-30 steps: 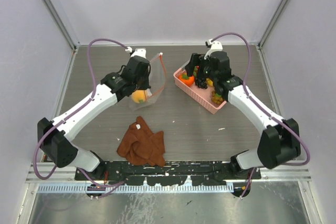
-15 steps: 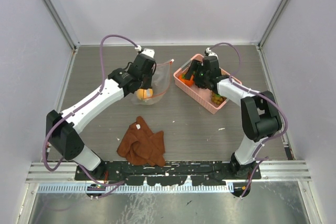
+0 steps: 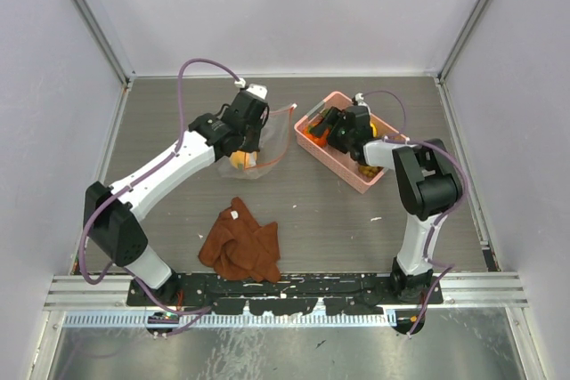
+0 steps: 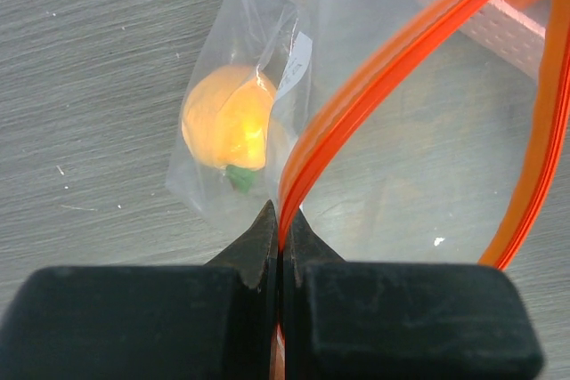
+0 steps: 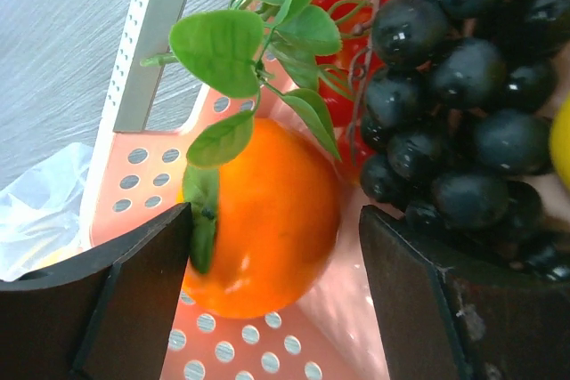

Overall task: Place the food in the zip-top bag and seal the zipper
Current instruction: Pick up the fake fruit from the bin.

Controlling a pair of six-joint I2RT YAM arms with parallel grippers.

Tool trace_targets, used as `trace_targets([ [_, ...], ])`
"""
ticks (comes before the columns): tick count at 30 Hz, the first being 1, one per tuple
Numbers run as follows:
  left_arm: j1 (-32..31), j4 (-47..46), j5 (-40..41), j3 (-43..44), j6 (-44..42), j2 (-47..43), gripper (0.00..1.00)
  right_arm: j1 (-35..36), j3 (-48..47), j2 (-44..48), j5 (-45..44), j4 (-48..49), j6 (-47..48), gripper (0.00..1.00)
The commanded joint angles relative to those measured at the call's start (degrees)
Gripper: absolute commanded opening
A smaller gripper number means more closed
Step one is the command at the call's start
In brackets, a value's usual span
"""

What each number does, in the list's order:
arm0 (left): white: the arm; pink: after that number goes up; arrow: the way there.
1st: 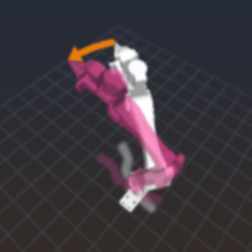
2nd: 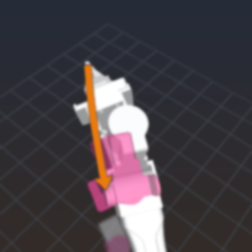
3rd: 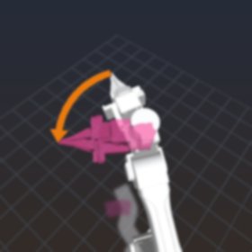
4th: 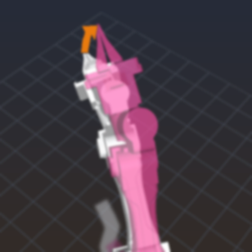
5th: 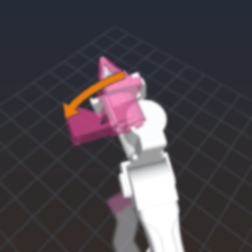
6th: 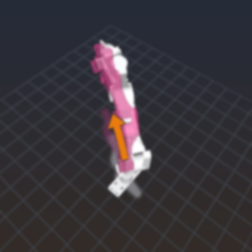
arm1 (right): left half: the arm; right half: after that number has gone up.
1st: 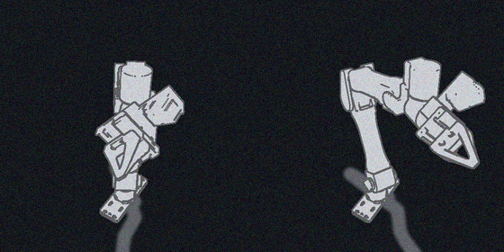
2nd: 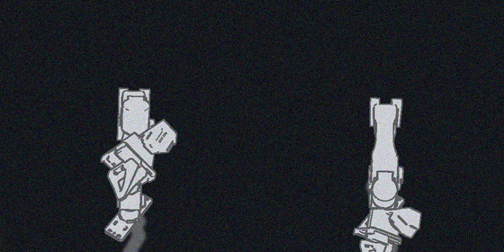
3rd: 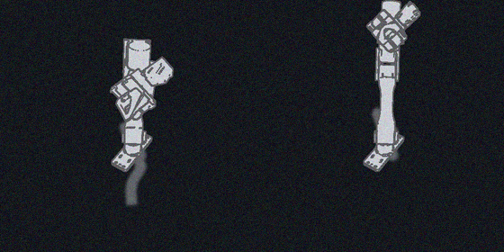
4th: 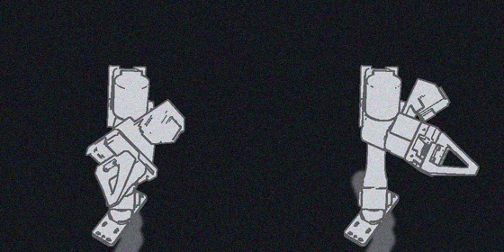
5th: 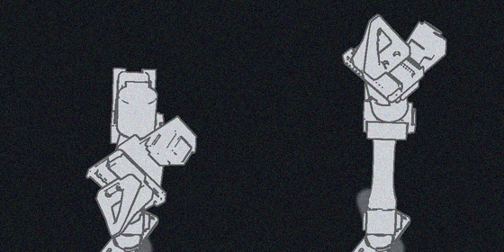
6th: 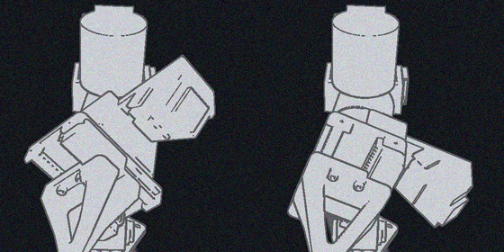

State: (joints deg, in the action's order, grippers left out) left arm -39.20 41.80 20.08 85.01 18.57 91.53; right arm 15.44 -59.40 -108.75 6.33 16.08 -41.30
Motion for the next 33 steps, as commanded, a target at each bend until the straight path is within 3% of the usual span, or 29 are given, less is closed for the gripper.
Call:
trace_targets([
  [1,0.2,0.3,-1.1,2.5,0.2,-0.2,0.00,-0.7,0.9,-3.0,4.4,8.7,-2.9,0.80],
  [7,0.2,1.1,-2.6,3.2,1.1,0.8,0.00,-1.5,2.8,-4.8,4.3,13.2,-3.9,0.78],
  [13,0.2,1.8,-3.3,4.5,1.2,1.5,0.00,-2.6,5.5,-0.9,6.0,15.9,-1.9,0.62],
  [22,0.2,2.2,-3.1,5.6,1.3,1.5,0.00,-2.6,7.7,11.5,5.8,9.3,4.1,0.48],
  [33,0.2,2.6,-5.9,7.1,3.3,1.8,0.00,-2.3,9.0,27.9,4.6,-1.2,7.8,0.46],
])
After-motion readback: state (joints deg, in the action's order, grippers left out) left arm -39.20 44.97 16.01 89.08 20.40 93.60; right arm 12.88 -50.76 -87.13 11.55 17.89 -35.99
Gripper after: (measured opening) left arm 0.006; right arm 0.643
